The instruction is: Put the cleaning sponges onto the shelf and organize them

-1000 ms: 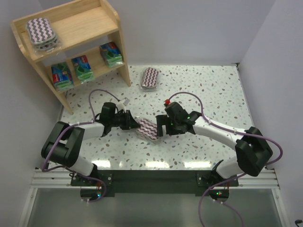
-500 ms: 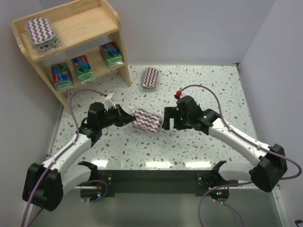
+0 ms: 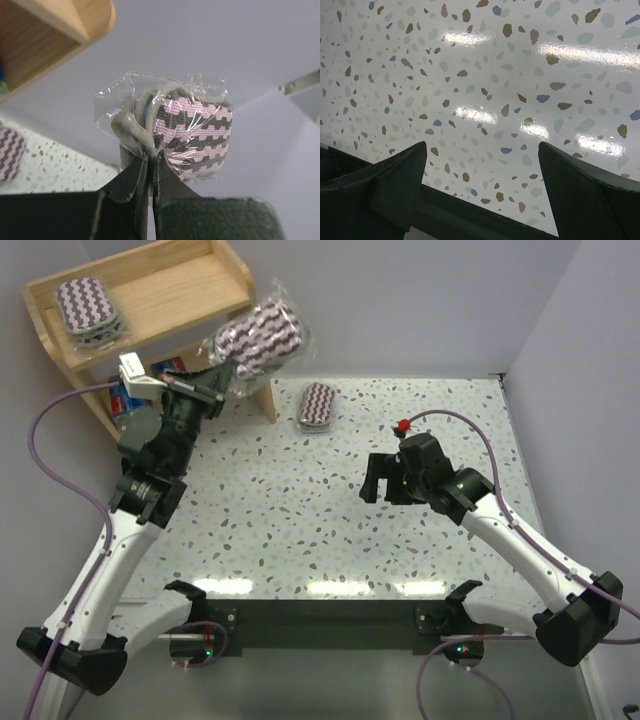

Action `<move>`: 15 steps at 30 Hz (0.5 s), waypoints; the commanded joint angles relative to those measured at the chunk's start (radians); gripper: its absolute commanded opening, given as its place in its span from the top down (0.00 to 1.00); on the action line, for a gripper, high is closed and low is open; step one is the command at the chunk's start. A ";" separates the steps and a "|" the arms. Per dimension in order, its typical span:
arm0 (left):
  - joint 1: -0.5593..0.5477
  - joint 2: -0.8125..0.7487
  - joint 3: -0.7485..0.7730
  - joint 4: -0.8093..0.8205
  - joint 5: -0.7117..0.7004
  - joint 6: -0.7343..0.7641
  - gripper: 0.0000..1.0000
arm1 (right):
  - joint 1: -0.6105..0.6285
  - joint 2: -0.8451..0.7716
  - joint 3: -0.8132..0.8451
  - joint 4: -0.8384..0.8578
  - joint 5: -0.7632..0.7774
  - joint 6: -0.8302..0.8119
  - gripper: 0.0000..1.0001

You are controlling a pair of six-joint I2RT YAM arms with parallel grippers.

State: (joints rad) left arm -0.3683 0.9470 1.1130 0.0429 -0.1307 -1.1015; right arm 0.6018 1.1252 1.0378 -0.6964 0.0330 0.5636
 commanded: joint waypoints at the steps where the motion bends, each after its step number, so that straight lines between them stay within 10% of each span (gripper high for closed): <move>1: -0.026 0.119 0.237 -0.023 -0.289 -0.103 1.00 | -0.002 -0.027 0.018 -0.017 -0.013 -0.016 0.03; 15: -0.089 0.481 0.668 -0.174 -1.090 -0.224 1.00 | -0.004 -0.018 0.031 -0.012 -0.027 -0.033 0.04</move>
State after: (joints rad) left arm -0.4538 1.4021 1.7226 -0.1310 -0.9432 -1.2743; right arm 0.6018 1.1225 1.0378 -0.6964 0.0227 0.5549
